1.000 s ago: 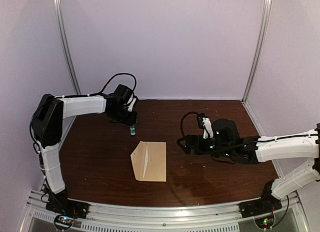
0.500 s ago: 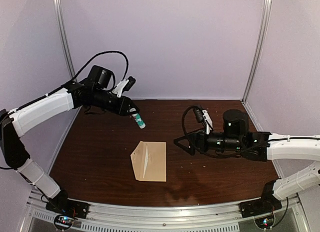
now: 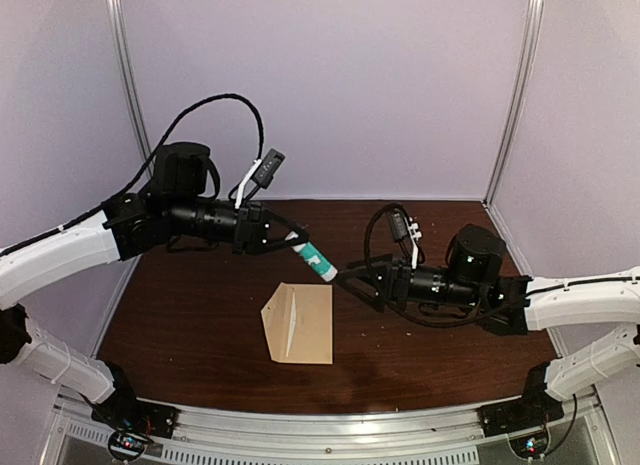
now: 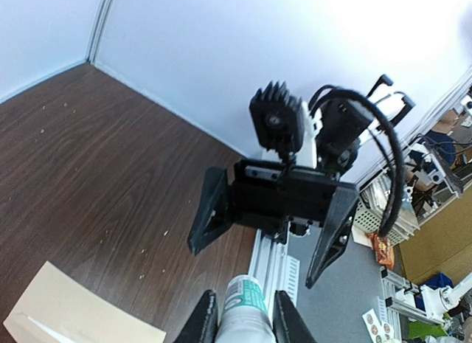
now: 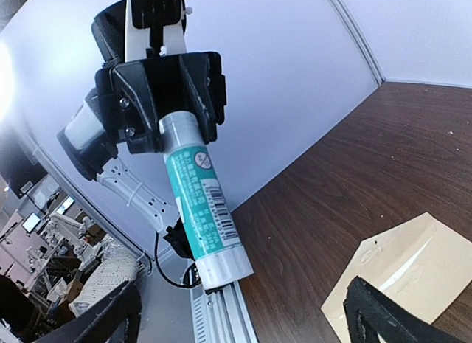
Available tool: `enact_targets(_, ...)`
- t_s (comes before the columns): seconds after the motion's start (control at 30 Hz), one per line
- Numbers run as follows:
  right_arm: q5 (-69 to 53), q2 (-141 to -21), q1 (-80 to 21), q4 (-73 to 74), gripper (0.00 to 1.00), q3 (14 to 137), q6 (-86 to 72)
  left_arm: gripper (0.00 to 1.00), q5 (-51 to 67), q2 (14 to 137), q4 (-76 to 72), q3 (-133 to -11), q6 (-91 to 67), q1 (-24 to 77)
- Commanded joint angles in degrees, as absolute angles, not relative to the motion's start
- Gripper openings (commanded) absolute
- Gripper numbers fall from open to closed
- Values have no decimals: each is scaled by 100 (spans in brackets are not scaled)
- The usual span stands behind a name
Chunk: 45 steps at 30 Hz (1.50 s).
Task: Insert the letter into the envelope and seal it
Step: Pick up the solid glue from the center of the board, then open the solid glue cap from the solid glue.
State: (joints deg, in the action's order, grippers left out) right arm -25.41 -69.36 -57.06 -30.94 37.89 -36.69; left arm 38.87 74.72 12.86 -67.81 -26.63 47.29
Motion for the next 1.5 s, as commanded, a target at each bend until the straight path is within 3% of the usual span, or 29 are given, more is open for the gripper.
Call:
enact_targets(0.0,-3059,-7127,-5875,-3600,93,4077,-3711,4,4264,7471,350,-6770,-2915,4866)
enact_targets(0.4,-3383,-7434,-6064,-3459,54,4524,-3560,2,4752,7697,343,-6853,-2802,5044)
enact_targets(0.67,-3329,-7412,-6073,-3457,18,4432,-3585,2,4542,7604,390,-6843,-2765,5045)
enact_targets(0.97,-3213,-7276,-6073,-3437,7,4114,-3680,2,4093,7386,372,-6799,-2821,5045)
enact_targets(1.47,-3201,-7044,-6073,-3332,4,3879,-3741,2,3905,7269,344,-6723,-2874,5028)
